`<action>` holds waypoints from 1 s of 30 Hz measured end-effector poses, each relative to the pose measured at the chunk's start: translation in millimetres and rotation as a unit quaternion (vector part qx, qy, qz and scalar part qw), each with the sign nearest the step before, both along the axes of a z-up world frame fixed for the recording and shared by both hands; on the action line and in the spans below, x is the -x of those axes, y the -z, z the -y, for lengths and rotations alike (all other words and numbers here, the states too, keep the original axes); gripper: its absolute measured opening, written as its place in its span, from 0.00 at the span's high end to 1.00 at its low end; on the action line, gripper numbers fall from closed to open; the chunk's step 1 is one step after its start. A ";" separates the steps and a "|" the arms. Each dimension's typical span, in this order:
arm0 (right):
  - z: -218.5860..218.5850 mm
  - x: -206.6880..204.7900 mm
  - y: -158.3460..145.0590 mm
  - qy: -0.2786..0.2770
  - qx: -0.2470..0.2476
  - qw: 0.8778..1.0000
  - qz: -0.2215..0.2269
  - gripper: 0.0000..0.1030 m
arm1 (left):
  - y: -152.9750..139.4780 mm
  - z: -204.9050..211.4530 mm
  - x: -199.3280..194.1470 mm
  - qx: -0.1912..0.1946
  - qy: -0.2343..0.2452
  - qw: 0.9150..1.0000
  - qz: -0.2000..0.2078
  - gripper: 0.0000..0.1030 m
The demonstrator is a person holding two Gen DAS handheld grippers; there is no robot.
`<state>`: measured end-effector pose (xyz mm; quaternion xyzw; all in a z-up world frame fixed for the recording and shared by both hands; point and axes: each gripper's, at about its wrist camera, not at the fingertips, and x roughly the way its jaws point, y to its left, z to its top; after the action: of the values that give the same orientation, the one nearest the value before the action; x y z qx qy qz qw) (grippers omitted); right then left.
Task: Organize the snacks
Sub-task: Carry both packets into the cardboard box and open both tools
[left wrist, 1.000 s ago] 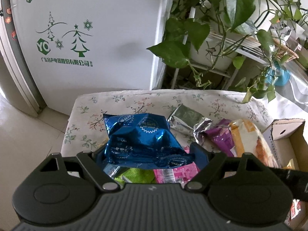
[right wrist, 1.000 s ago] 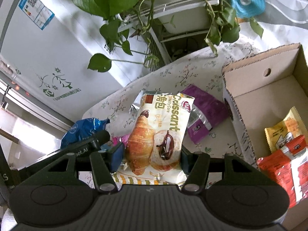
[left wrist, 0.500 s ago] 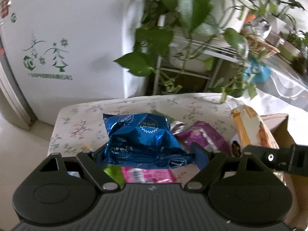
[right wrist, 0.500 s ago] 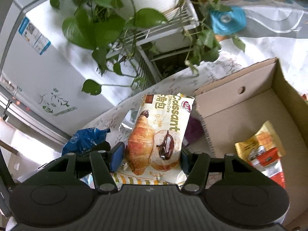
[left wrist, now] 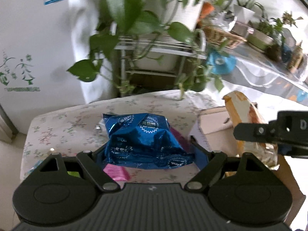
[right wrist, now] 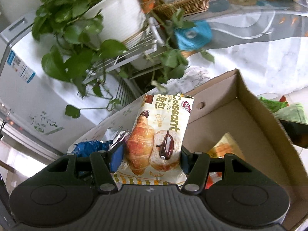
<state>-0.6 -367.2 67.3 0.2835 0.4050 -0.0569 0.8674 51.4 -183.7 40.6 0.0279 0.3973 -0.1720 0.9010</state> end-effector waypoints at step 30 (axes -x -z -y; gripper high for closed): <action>75.9 30.6 10.7 0.096 -0.007 0.995 -0.031 0.27 | 18.7 101.3 72.5 0.048 0.217 0.973 -0.054 0.14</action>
<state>-31.2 -443.1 56.6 0.3250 0.4034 -0.1461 0.8428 -21.1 -285.0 21.9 0.0611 0.4207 -0.3836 0.8198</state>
